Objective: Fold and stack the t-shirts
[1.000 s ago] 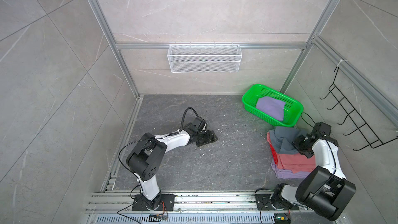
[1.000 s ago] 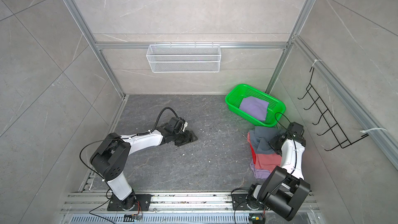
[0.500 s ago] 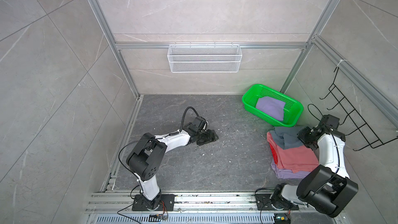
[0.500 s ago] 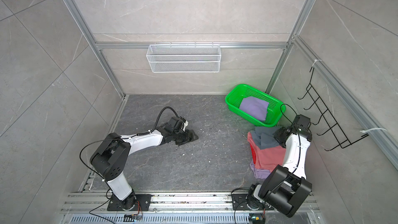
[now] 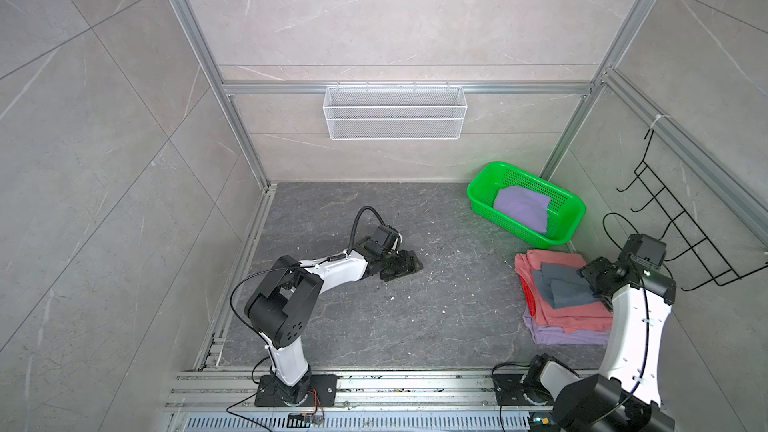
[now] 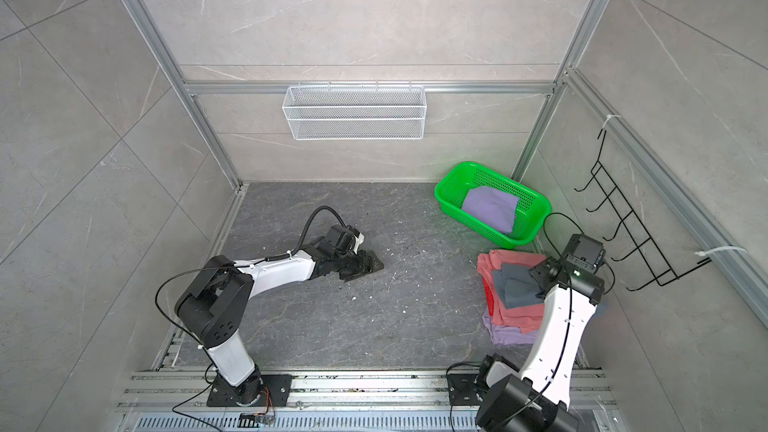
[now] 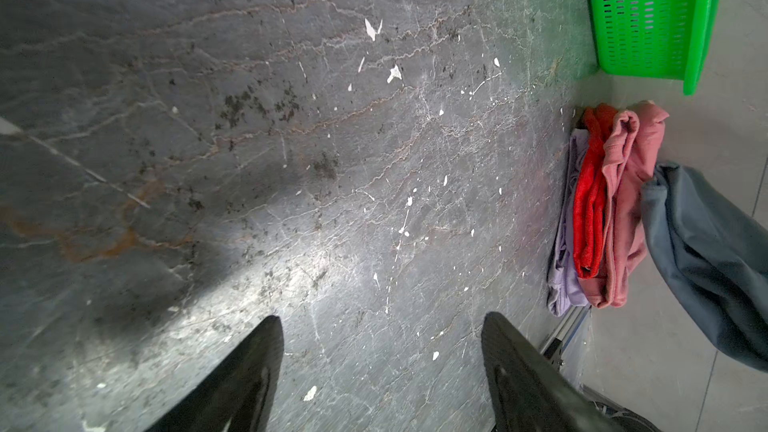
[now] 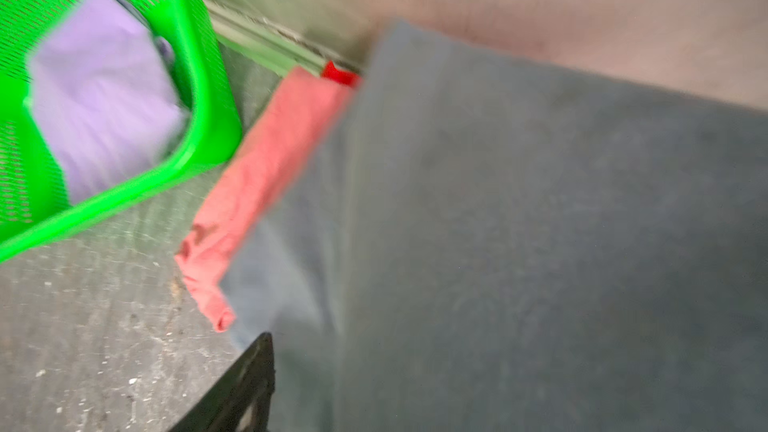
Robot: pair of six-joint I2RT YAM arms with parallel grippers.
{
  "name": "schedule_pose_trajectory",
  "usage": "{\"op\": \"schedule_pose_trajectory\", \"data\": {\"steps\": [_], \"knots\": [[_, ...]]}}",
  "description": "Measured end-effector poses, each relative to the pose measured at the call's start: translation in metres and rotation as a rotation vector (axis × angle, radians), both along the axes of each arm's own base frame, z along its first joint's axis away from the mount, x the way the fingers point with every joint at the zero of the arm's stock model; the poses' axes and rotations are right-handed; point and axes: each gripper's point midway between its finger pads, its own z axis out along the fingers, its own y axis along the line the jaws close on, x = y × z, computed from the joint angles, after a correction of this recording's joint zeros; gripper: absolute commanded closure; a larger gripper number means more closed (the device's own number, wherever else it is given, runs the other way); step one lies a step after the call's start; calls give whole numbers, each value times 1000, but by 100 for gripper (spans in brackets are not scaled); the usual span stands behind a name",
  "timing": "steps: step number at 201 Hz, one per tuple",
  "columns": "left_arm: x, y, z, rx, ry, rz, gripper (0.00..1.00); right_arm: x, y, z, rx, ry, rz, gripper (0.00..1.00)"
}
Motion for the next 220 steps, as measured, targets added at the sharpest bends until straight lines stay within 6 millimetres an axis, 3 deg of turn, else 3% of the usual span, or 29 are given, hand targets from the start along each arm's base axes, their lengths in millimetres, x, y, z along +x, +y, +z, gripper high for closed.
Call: {"op": "schedule_pose_trajectory", "data": {"steps": [16,34,45,69,85,111,154,179,190,199,211,220], "knots": [[0,0,-1,0,2,-1,22,-2,2,11,-23,-33,4,38],[0,0,-2,1,4,-1,23,1,3,4,-4,-32,17,71],[0,0,-2,0,3,-2,23,6,2,-10,26,-15,22,82],[1,-1,-1,-1,0,-1,23,20,4,-40,117,26,52,89],[1,-1,-1,-1,-1,0,23,29,7,-41,144,-5,75,90],[1,-1,-1,-2,-2,0,23,49,12,-16,170,-95,129,92],[6,-4,6,-13,-16,-1,23,106,12,64,131,-292,299,91],[8,-6,9,-20,-25,0,23,120,11,93,54,-345,384,88],[8,-6,9,-21,-25,1,23,120,10,85,41,-332,397,78],[8,-7,9,-24,-25,4,23,115,9,65,50,-294,387,68],[9,-7,9,-28,-24,6,23,101,6,14,89,-184,328,46],[9,-7,9,-28,-22,7,23,84,5,-28,126,-79,276,40]]}}
